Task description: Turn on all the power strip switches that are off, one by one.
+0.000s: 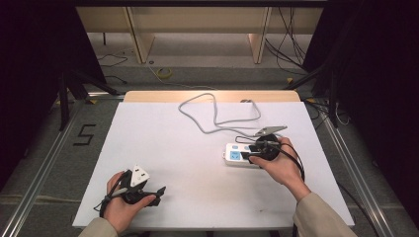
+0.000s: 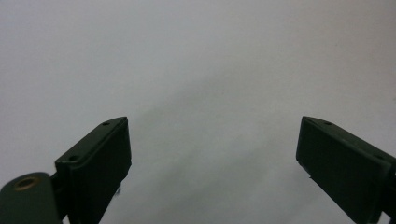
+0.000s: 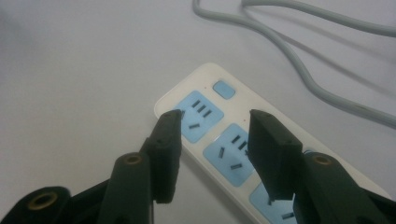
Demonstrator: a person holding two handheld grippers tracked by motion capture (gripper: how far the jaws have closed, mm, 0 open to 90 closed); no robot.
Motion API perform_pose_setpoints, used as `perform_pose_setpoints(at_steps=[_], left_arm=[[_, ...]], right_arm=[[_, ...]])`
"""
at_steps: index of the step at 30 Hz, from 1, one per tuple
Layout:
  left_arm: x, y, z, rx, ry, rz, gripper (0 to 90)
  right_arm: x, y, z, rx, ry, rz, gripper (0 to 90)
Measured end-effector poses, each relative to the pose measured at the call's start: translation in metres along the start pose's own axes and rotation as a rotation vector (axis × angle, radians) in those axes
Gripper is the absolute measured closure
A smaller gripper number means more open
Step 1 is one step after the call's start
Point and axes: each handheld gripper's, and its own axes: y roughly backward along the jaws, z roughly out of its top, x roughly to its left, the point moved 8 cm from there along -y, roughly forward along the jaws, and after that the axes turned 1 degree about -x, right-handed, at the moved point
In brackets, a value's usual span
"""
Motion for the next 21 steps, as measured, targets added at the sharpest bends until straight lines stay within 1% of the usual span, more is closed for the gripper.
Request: perform_pose_setpoints(at_steps=[7, 9, 14, 19, 21], left_arm=[[0.0, 0.0, -0.001, 0.006, -0.001, 0.001, 10.2], [0.0, 0.0, -0.001, 0.004, 0.001, 0.003, 10.2], [0.001, -0.001, -0.001, 0.008, 0.005, 0.003, 10.2], [0.001, 0.0, -0.002, 0.011, 0.007, 0.007, 10.2], [0.002, 0.0, -0.001, 0.007, 0.01, 0.009, 10.2]], right_arm=[[0.005, 0.008, -0.014, -0.039, 0.017, 0.015, 49.6], [0.006, 0.012, -0.018, -0.058, 0.025, 0.013, 47.8], [0.009, 0.02, -0.029, -0.106, 0.03, 0.028, 43.4], [0.014, 0.026, -0.042, -0.171, 0.041, 0.033, 42.9], [0.015, 0.029, -0.047, -0.185, 0.042, 0.034, 42.7]])
